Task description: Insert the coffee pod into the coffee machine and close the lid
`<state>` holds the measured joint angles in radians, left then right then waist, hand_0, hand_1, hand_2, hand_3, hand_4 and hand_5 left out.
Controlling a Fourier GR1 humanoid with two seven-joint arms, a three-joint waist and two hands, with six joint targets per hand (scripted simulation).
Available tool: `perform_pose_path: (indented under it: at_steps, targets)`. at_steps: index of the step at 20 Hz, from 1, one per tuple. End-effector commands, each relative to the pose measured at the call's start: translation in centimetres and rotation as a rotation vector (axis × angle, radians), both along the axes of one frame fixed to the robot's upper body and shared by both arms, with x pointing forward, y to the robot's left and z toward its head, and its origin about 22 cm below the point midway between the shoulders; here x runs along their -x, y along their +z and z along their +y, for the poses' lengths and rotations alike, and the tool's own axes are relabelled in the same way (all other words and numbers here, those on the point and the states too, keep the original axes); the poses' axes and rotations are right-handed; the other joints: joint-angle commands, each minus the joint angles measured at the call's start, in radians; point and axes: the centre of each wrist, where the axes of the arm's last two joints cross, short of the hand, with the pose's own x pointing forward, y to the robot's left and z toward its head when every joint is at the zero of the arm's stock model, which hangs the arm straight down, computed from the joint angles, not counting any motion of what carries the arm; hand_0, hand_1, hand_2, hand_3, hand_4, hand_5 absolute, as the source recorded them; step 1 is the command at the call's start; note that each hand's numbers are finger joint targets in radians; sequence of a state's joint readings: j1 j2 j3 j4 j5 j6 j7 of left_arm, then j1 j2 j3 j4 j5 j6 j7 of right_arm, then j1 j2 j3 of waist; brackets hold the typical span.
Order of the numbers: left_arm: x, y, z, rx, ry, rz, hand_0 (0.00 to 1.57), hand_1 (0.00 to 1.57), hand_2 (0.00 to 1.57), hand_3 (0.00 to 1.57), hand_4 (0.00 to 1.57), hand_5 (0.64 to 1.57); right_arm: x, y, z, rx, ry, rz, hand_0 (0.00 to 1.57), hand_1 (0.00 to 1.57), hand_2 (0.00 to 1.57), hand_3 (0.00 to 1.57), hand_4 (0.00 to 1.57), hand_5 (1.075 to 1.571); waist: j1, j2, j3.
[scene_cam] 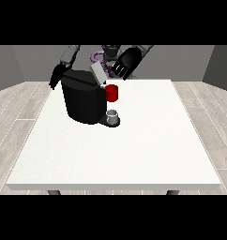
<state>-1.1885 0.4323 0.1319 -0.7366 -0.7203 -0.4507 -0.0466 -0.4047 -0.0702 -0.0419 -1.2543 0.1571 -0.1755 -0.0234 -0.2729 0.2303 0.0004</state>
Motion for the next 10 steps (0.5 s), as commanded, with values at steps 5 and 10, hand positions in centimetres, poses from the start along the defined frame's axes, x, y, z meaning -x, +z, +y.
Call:
perform_pose_path:
  at_steps: [5, 10]
  targets:
    - [-0.3, 1.8, 1.0, -0.009, 0.011, -0.011, 1.21, 1.21, 1.28, 1.24, 0.47, 1.571, -0.5, 2.2, 1.0, 0.028, 0.041, -0.017, 0.00, 0.00, 0.00, 0.00, 0.00, 1.571, -0.053, 0.045, -0.0004]
    - [-0.5, 0.3, -2.1, -0.016, -0.045, 0.000, 1.20, 1.20, 1.26, 1.23, 0.46, 1.571, -1.5, 1.6, -1.1, 0.007, -0.035, -0.014, 0.00, 0.00, 0.00, 0.00, 0.15, 1.571, 0.013, 0.057, 0.0001]
